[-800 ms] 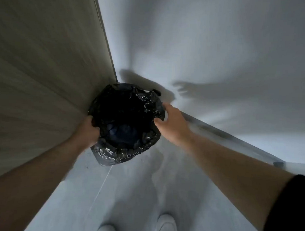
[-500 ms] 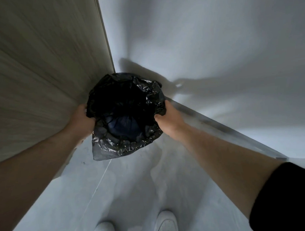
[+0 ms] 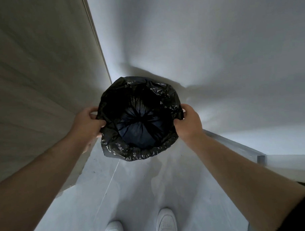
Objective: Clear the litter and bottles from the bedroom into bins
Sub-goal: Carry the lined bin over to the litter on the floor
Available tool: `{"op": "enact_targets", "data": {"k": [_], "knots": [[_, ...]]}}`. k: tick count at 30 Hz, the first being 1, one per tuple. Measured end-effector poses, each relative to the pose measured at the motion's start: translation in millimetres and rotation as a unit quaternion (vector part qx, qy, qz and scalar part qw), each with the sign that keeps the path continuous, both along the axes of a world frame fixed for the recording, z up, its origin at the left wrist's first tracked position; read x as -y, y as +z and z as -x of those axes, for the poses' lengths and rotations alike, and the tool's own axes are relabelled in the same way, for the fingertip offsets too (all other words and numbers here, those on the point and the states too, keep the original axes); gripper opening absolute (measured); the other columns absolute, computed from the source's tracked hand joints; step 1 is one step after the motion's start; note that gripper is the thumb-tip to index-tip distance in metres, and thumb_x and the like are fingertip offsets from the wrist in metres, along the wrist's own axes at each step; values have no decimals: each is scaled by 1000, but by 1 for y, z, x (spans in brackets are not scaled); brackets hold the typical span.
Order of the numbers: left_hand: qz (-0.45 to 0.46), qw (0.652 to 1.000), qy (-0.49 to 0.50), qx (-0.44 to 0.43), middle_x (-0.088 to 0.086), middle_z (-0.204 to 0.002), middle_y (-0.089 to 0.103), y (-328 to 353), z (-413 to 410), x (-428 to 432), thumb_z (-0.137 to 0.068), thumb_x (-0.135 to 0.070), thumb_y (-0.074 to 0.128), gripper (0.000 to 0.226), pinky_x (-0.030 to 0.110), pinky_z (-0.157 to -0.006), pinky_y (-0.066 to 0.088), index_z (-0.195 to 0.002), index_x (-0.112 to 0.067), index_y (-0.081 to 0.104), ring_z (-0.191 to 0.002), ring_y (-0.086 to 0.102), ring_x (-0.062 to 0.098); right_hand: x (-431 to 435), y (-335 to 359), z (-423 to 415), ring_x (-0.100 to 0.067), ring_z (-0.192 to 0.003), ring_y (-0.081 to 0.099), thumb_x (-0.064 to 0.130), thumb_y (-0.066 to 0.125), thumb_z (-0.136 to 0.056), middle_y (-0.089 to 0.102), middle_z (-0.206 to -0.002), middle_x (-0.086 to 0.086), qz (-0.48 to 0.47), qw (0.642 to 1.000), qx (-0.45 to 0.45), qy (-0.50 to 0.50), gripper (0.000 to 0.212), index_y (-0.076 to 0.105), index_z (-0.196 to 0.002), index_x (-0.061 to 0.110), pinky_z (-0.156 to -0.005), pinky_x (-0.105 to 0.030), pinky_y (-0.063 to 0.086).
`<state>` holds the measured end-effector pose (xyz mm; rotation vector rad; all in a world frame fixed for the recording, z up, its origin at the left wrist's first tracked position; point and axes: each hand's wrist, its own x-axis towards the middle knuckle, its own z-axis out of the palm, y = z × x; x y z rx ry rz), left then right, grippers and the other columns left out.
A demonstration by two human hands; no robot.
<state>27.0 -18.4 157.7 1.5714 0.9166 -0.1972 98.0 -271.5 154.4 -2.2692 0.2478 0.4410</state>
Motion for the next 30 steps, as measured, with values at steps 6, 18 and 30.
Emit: {"op": "enact_targets", "data": {"k": [6,18,30], "knots": [[29,999,2,31,3,-79,58,141,20,12,-86,14,48,44,27,-59,49,-111,-20,55,-59,61,11,21,154,25,-15,-76,63,3,56,-82,60,-82,12,-46,997,42,-36,41,59,-118,24,-75,-36,57],[20,989,12,149,5,-78,59,414,80,38,-86,10,51,41,28,-62,44,-98,-29,60,-68,56,17,42,433,82,-17,-77,65,9,57,-84,65,-81,7,-109,986,116,-41,31,62,-108,28,-76,-37,56],[-46,963,155,218,4,-95,73,605,258,79,-85,4,58,40,21,-56,49,-111,-26,64,-81,70,18,56,605,179,-19,-75,67,11,58,-85,67,-90,2,-171,969,117,135,35,60,-117,24,-71,-37,57]]}}
